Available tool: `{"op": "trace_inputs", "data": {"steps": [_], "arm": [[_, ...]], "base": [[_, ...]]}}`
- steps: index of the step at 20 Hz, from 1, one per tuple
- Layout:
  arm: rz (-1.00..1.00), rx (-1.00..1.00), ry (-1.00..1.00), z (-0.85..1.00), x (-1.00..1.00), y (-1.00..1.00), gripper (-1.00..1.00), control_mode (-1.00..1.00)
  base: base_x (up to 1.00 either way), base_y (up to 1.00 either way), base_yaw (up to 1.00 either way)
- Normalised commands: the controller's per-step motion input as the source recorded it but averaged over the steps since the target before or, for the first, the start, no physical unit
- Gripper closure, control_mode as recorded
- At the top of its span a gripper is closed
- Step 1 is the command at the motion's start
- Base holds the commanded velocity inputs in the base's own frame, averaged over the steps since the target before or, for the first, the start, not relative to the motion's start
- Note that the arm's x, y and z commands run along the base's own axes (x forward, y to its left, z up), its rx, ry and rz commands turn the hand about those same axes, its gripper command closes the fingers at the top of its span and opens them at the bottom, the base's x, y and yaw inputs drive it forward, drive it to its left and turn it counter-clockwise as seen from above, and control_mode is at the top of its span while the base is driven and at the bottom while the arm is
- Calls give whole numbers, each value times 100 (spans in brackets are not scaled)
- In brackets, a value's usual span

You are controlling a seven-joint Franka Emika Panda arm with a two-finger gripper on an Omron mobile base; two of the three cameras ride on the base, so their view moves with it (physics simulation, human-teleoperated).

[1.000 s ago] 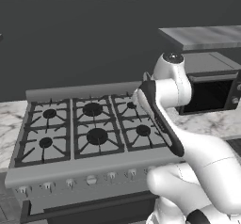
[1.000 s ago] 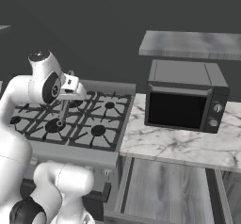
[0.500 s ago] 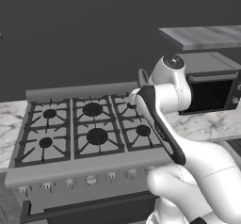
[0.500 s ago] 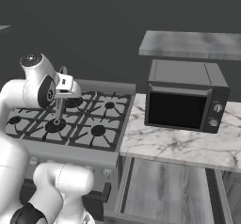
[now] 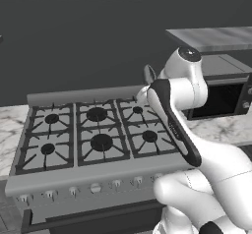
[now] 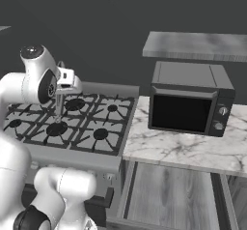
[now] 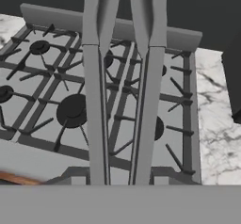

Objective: Take the tongs from the drawer on the right and place them on the dining counter next to the tray containing the hot dog.

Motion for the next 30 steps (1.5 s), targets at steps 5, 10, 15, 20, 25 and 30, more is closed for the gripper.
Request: {"op": "trace_inputs", "data": {"steps": [5,10,15,20,25,30], "arm": [[1,0,0,9,-26,0,100,-100],[0,0,0,14,-14,-1,100,-100],[0,0,0,6,-14,-13,100,-100],[0,0,0,0,-1,-20,100,-100],[0,0,-1,0,-1,-18,100,-100],[0,0,-5,0,-5,-1,100,-100]], "base": [[0,0,0],[0,0,0],[0,0,0],[0,0,0],[0,0,0],[0,0,0]]}}
